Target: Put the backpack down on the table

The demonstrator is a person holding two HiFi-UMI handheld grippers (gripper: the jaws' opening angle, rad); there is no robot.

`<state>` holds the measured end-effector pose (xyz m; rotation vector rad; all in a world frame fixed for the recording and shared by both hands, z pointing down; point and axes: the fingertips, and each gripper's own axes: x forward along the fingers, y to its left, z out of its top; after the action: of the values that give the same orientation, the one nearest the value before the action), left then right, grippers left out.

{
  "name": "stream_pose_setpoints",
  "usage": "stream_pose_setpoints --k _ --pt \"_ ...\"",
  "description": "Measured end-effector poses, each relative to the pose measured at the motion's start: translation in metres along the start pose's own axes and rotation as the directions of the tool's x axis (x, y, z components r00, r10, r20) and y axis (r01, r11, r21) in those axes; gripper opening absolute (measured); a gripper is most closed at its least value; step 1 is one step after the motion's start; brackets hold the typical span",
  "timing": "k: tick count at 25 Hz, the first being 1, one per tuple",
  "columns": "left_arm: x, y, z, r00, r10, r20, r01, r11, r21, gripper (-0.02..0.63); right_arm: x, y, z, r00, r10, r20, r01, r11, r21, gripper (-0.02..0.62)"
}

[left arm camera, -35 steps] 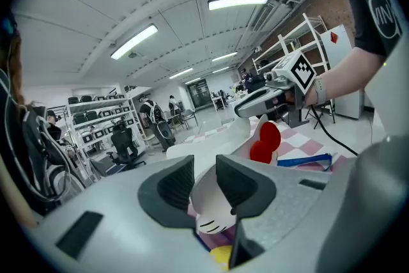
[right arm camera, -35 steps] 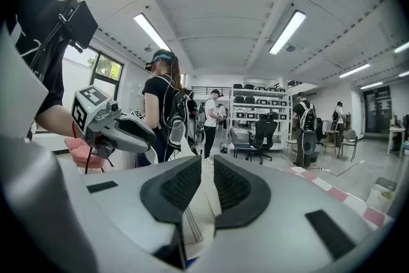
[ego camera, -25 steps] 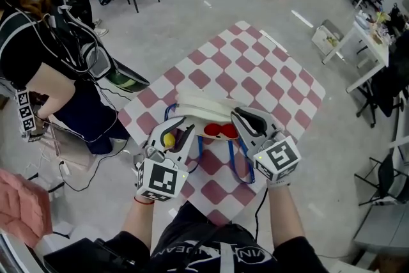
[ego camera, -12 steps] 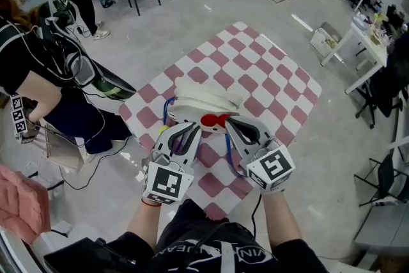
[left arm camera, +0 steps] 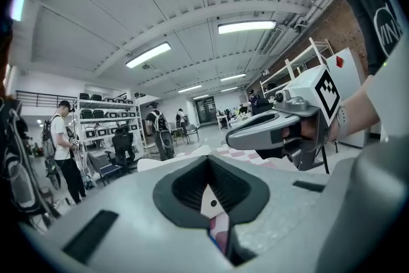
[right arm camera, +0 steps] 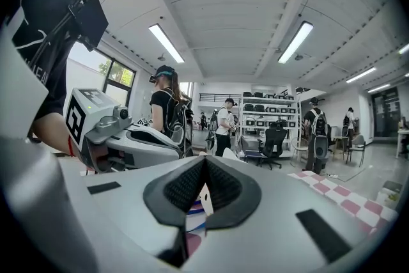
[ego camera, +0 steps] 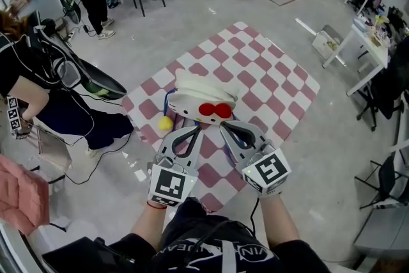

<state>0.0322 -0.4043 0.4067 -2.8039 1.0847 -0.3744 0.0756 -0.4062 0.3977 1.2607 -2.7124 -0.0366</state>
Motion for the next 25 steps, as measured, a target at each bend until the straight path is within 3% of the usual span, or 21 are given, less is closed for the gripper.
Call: stream_pose_setpoints --k 25 --pt "-0.085 -0.076 0.009 0.998 0.066 0.012 -0.066 0.997 -0.037 0.006 -0.078 0.098 0.012 0.994 0.103 0.045 -0.102 0.995 -0.012 0.002"
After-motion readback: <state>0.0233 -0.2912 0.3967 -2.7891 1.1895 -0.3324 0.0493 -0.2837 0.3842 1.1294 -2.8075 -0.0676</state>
